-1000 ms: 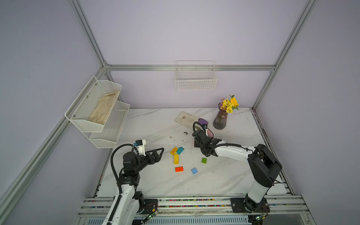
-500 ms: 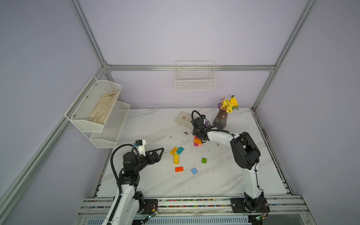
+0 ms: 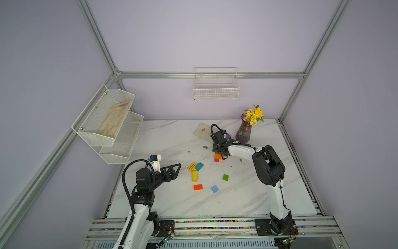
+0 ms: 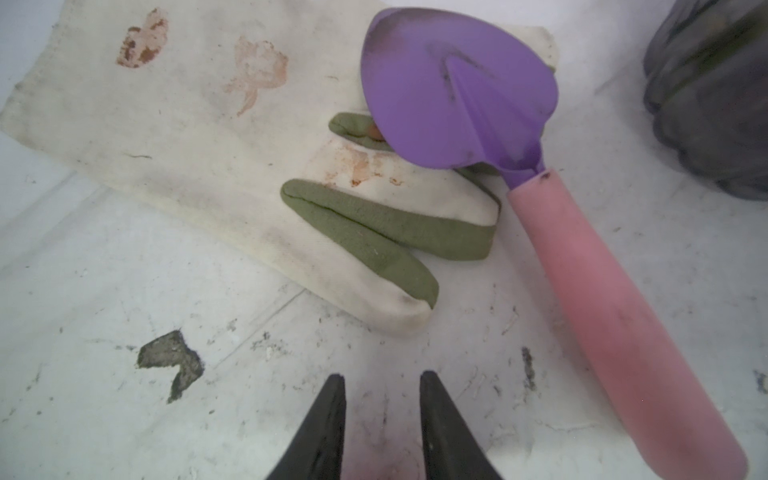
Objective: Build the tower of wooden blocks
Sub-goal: 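Lower the right gripper onto the red block and close it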
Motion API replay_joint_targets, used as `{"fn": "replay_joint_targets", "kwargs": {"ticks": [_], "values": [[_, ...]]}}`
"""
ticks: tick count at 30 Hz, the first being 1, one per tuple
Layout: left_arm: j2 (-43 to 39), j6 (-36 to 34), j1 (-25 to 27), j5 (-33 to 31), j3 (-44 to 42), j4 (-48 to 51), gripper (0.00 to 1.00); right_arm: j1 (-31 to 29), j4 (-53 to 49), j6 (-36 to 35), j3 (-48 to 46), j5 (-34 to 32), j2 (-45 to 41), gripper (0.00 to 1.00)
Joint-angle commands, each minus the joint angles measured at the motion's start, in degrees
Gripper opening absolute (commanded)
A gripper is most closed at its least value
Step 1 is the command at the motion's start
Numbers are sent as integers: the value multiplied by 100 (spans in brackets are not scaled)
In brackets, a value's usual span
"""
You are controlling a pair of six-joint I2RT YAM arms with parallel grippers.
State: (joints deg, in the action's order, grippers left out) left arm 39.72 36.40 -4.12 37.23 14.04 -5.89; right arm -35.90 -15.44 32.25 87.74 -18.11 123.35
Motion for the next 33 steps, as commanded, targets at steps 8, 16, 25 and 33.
{"fn": "replay_joint_targets", "kwargs": {"ticks": [8,16,25,33], "values": [[-36,-59,-45,3,-26,-113,100,-5,-41,-27,-180,19,-205,33],[-35,-54,-45,-1,-28,-106,100,-12,-3,-30,-302,79,-310,33],[-42,-54,-45,2,-26,-114,100,-14,-100,-52,-194,42,-419,36],[-52,-49,-45,29,-32,-98,100,-22,-212,-37,-351,-214,-806,55]]}}
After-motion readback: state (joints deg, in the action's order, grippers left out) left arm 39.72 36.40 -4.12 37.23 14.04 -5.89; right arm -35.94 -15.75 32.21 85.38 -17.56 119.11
